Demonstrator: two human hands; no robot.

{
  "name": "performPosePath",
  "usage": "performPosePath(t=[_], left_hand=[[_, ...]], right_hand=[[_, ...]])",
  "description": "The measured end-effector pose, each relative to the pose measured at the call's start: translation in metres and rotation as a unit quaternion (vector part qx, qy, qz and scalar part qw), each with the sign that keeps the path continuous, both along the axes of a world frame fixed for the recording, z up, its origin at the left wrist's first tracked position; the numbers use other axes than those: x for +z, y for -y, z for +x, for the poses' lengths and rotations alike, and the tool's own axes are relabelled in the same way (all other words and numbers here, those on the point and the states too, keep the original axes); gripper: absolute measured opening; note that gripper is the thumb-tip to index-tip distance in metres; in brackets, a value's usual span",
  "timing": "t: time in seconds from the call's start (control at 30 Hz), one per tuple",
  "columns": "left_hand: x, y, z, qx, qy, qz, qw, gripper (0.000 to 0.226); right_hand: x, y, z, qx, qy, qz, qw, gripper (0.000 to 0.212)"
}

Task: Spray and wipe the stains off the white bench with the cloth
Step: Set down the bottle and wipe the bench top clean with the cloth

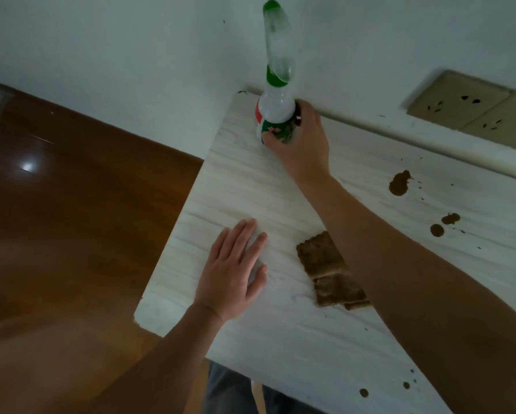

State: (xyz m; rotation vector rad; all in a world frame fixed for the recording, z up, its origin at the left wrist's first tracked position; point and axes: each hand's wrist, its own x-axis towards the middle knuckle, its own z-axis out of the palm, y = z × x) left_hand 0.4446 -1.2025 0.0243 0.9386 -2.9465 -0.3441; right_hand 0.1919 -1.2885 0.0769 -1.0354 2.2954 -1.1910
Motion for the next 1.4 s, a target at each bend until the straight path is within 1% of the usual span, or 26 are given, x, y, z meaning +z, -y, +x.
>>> performPosePath(t=[0.13, 0.2, 0.27, 0.33, 0.43, 0.53, 0.63, 0.7, 0.77, 0.9, 0.97, 1.07, 1.13, 1.23, 1.33, 1.4], left_hand=[[0.0, 0.0, 0.0, 0.002, 0.014, 0.002, 1.0, 0.061], [0.001, 0.0, 0.0, 0.002, 0.014, 0.003, 1.0, 0.061], [0.001, 0.0, 0.0, -0.001, 0.013, 0.003, 1.0, 0.06], [0.0, 0.0, 0.0, -0.005, 0.009, 0.005, 1.0, 0.06], [-0.001, 0.001, 0.0, -0.004, 0.004, -0.001, 1.0, 0.061], [-0.001, 0.001, 0.0, -0.009, 0.007, -0.009, 1.0, 0.061], [-0.001, 0.001, -0.001, -0.01, 0.009, -0.012, 1.0, 0.062], [-0.001, 0.001, -0.001, -0.01, 0.011, -0.013, 1.0, 0.062], [-0.001, 0.001, -0.001, -0.01, 0.005, -0.015, 1.0, 0.062], [0.0, 0.001, 0.0, -0.007, -0.006, -0.008, 1.0, 0.062], [-0.001, 0.001, -0.001, -0.005, -0.008, -0.006, 1.0, 0.061], [-0.002, 0.001, 0.0, -0.006, -0.012, -0.008, 1.0, 0.061], [-0.002, 0.001, 0.0, -0.006, -0.011, -0.009, 1.0, 0.061], [0.0, 0.001, -0.001, -0.005, -0.004, -0.008, 1.0, 0.061], [0.001, 0.001, -0.002, -0.005, -0.007, -0.004, 1.0, 0.061], [0.001, 0.001, -0.002, -0.007, -0.012, -0.004, 1.0, 0.061]], right_hand=[[0.003, 0.023, 0.001, 0.073, 0.018, 0.048, 0.996, 0.081], [0.005, 0.008, -0.002, 0.075, 0.021, 0.061, 0.995, 0.08], [0.007, -0.031, -0.005, 0.052, 0.005, 0.072, 0.996, 0.072], [0.011, -0.088, -0.005, 0.035, -0.031, 0.096, 0.994, 0.063], [0.011, -0.174, 0.009, 0.042, -0.085, 0.132, 0.987, 0.054], [-0.003, -0.243, 0.024, 0.04, -0.113, 0.168, 0.979, 0.051], [-0.018, -0.278, 0.037, 0.083, -0.135, 0.21, 0.965, 0.052], [-0.026, -0.278, 0.034, 0.101, -0.154, 0.21, 0.96, 0.053], [-0.03, -0.259, 0.021, 0.088, -0.16, 0.21, 0.96, 0.055], [-0.035, -0.193, -0.026, 0.047, -0.167, 0.229, 0.958, 0.056], [-0.037, -0.152, -0.045, 0.043, -0.171, 0.234, 0.956, 0.057], [-0.038, -0.097, -0.044, 0.067, -0.181, 0.244, 0.95, 0.058], [-0.039, -0.081, -0.028, 0.093, -0.2, 0.242, 0.945, 0.058], [-0.042, -0.095, 0.003, 0.132, -0.22, 0.224, 0.94, 0.058], [-0.04, -0.139, 0.032, 0.166, -0.21, 0.214, 0.939, 0.058], [-0.035, -0.173, 0.042, 0.177, -0.203, 0.229, 0.936, 0.058]])
